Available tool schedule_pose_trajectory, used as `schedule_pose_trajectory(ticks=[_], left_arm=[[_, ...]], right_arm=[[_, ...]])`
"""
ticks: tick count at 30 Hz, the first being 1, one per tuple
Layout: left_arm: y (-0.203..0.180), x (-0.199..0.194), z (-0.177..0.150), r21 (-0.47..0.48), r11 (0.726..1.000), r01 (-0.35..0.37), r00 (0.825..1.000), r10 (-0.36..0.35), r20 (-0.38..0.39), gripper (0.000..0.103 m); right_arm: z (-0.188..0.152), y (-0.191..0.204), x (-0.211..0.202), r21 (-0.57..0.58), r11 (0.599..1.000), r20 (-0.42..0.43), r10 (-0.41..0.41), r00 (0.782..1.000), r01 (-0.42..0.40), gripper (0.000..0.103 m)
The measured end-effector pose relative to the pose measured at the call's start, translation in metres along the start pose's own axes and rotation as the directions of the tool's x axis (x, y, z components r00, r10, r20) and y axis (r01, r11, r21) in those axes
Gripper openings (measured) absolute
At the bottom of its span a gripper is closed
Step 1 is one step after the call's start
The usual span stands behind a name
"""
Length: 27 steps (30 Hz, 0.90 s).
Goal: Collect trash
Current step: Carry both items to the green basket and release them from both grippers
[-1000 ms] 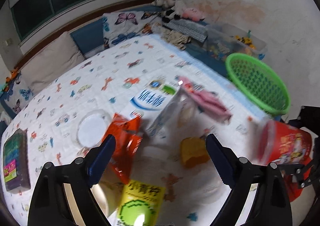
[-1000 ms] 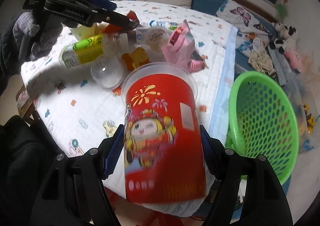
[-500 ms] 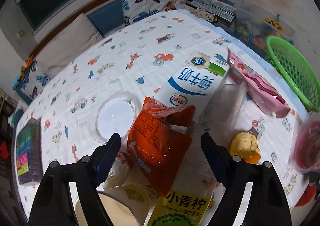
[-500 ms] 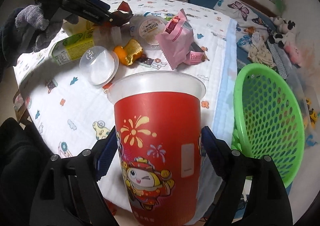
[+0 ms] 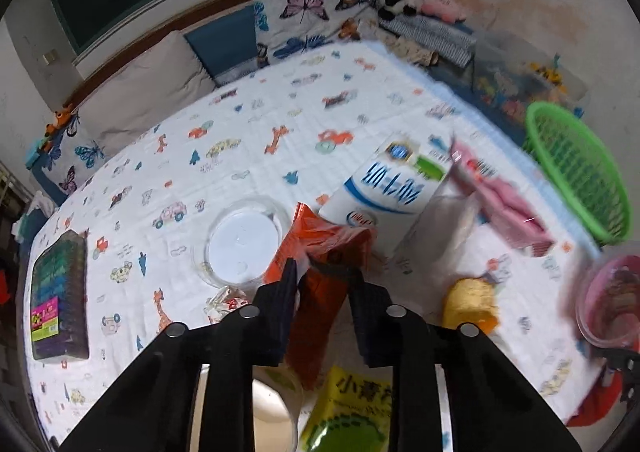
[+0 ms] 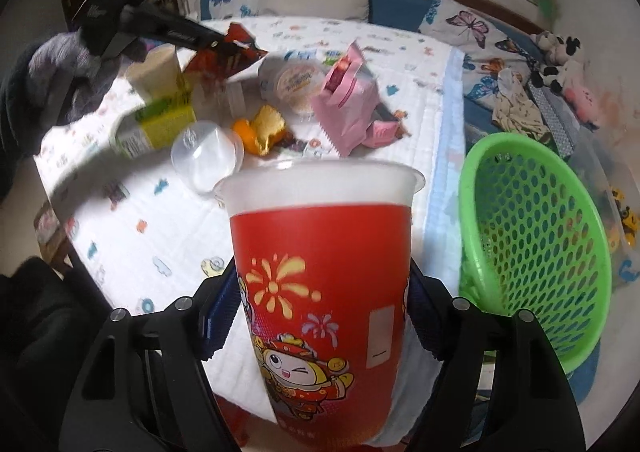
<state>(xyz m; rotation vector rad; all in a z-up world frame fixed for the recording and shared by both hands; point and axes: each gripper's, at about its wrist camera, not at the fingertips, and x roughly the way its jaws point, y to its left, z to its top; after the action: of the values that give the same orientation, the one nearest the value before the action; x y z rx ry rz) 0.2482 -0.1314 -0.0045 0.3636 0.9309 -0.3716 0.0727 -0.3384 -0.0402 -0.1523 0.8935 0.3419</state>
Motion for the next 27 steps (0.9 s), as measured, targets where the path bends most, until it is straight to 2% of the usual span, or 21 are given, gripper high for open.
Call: schedule_pose_trajectory(ticks=[4,8,11,14,16,19,22,24,25,27], left_arm=[[-0.006,-0.029,0.011,-0.007,0.998,0.067,0.996,-0.067,0.052,0.02],[-0.034,-0.054,0.032,0.046,0.99,0.136,0.983,-0.14,0.115,0.016],[-0.057,-0.06,0.046,0.084,0.978,0.19,0.971,-0.2,0.128,0.015],[-0.088,-0.061,0.065,0.121,0.951,0.285,0.946,-0.299,0.124,0.015],[-0.113,-0.062,0.08,0.158,0.925,0.345,0.922,-0.366,0.13,0.015],[-0.151,-0.061,0.098,0.215,0.89,0.401,0.891,-0.434,0.131,0.015],[-0.195,-0.048,0.113,0.269,0.856,0.441,0.872,-0.48,0.097,0.015],[-0.224,-0.034,0.121,0.291,0.845,0.448,0.873,-0.484,0.062,0.016],[-0.235,-0.027,0.122,0.303,0.838,0.454,0.871,-0.488,0.045,0.02],[-0.254,-0.013,0.125,0.317,0.838,0.444,0.88,-0.475,0.021,0.044]], right_arm=[[0.003,-0.013,-0.023,0.055,0.998,0.057,-0.014,0.998,0.011,0.073],[0.002,-0.03,-0.044,0.109,0.992,0.094,-0.072,0.993,0.062,0.073],[-0.003,-0.044,-0.057,0.148,0.984,0.109,-0.112,0.988,0.095,0.073],[-0.009,-0.059,-0.068,0.193,0.973,0.116,-0.148,0.982,0.124,0.073],[-0.014,-0.07,-0.074,0.226,0.963,0.116,-0.179,0.977,0.149,0.073],[-0.022,-0.091,-0.083,0.287,0.939,0.111,-0.231,0.967,0.191,0.073],[-0.033,-0.11,-0.091,0.349,0.909,0.103,-0.277,0.955,0.226,0.073],[-0.039,-0.121,-0.094,0.381,0.891,0.093,-0.302,0.949,0.246,0.073],[-0.042,-0.126,-0.096,0.394,0.884,0.089,-0.31,0.946,0.252,0.073],[-0.046,-0.134,-0.097,0.414,0.868,0.08,-0.334,0.939,0.274,0.073]])
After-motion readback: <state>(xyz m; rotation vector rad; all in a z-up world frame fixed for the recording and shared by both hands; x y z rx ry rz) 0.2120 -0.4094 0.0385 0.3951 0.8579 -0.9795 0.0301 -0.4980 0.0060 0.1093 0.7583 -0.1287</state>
